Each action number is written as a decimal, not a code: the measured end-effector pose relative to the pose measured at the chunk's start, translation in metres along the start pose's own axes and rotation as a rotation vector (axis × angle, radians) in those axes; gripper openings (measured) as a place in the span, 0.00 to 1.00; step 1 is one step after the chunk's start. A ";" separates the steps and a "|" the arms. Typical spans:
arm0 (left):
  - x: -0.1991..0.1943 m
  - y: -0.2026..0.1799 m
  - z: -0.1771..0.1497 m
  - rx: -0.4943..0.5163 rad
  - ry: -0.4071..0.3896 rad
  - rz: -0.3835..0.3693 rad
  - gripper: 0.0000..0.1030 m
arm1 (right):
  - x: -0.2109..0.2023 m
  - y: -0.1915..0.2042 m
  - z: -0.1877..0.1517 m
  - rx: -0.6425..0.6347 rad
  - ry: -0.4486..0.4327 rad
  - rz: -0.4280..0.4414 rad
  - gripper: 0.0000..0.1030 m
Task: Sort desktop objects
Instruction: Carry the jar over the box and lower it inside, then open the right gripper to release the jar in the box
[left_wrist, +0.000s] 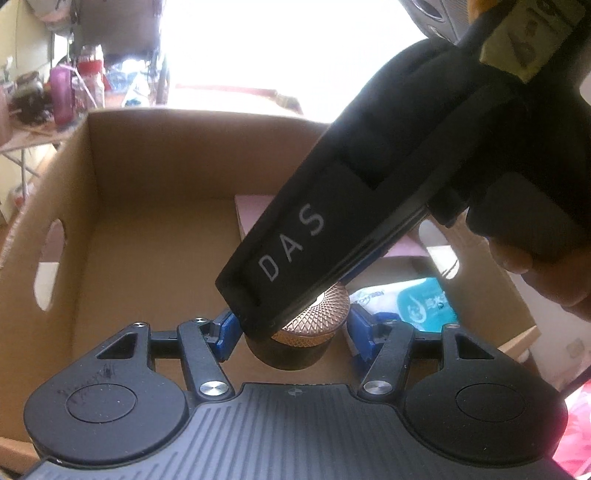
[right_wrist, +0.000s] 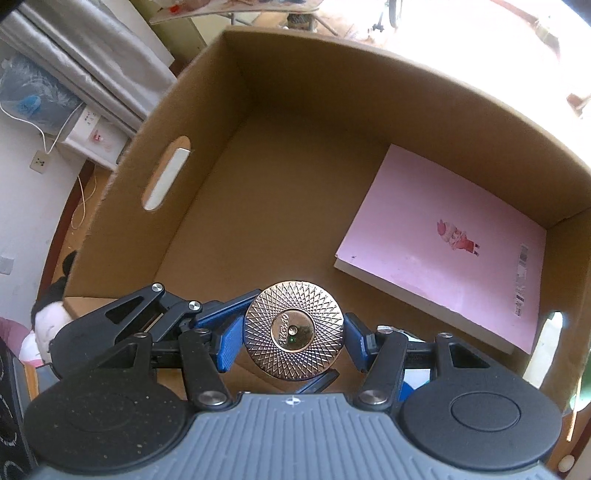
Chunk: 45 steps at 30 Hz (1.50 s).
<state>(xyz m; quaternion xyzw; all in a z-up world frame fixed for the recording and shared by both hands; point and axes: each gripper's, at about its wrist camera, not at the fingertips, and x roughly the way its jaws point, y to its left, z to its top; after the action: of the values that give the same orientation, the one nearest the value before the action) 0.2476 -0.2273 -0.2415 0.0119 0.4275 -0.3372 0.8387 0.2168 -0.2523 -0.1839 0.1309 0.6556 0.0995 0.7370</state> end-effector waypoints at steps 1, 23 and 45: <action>0.002 0.001 0.001 0.000 0.013 -0.002 0.59 | 0.002 -0.001 0.000 0.001 0.005 0.002 0.59; 0.007 0.030 0.009 -0.058 0.088 0.001 0.59 | 0.042 -0.016 0.001 0.042 0.003 -0.041 0.59; -0.042 0.016 0.010 -0.142 -0.055 0.128 0.60 | -0.004 -0.013 -0.036 -0.045 -0.155 0.003 0.60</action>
<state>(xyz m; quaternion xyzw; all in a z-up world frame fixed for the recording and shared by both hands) 0.2465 -0.1948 -0.2093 -0.0298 0.4256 -0.2520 0.8686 0.1798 -0.2636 -0.1882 0.1226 0.5938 0.1051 0.7882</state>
